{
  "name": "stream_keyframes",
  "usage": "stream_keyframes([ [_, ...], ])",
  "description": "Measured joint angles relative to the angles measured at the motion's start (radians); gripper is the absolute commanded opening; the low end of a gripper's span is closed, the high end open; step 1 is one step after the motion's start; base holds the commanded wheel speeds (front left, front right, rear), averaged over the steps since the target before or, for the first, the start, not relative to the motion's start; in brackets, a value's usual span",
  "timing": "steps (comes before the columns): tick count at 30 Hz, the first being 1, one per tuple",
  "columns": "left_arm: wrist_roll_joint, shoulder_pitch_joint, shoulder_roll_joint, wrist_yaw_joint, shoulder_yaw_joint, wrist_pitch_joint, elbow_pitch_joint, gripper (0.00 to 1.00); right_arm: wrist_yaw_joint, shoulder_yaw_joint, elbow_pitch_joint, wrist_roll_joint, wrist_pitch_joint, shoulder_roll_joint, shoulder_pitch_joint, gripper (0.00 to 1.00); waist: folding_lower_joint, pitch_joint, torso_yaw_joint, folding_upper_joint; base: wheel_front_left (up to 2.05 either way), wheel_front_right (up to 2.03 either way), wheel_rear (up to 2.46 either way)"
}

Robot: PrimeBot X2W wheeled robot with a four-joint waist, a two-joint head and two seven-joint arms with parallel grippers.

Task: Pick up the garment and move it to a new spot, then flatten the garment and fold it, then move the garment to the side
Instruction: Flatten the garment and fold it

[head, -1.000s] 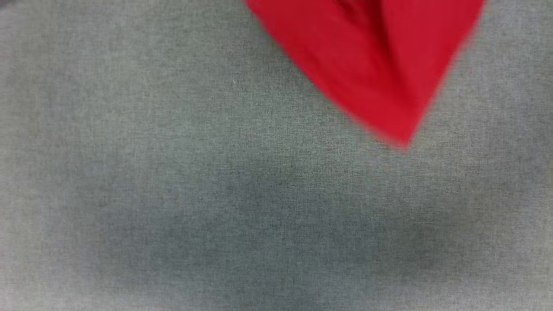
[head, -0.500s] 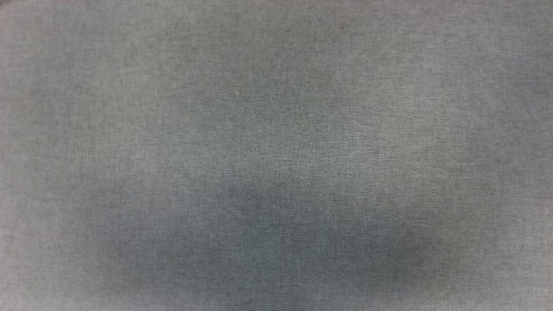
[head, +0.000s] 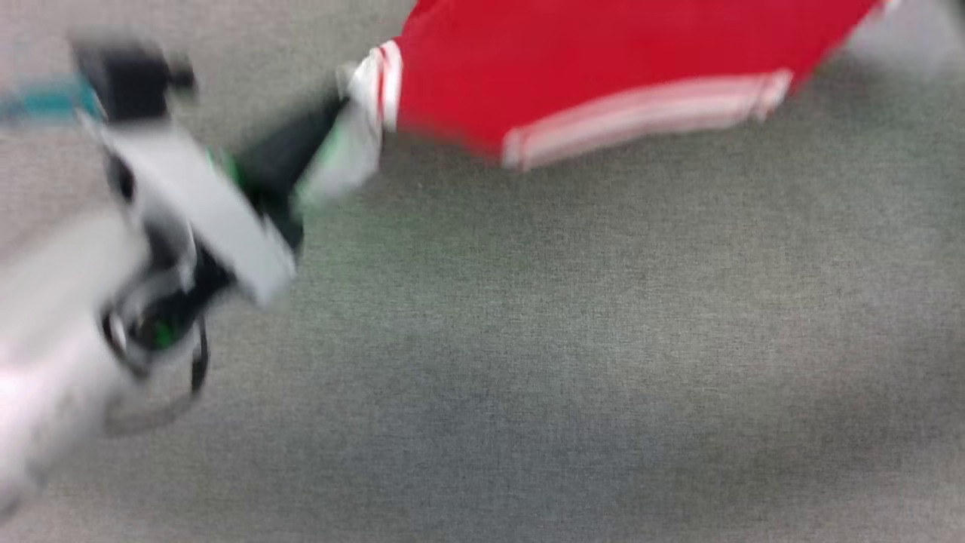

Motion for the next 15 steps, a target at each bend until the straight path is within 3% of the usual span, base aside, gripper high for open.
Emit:
stream_keyframes([
  [6,0.019,0.167,0.098,0.0,-0.095,-0.019,-0.103,0.0,0.0,0.025,-0.215,0.062,0.049,-0.131,0.203,0.0,0.0,-0.047,0.002,0.0,0.0,0.0,0.0],
  [15,0.068,0.352,0.159,0.0,-0.136,-0.01,-0.177,0.0,0.0,0.033,-0.397,0.123,0.082,-0.281,0.455,0.0,0.0,-0.118,0.017,0.0,0.0,0.0,0.0],
])
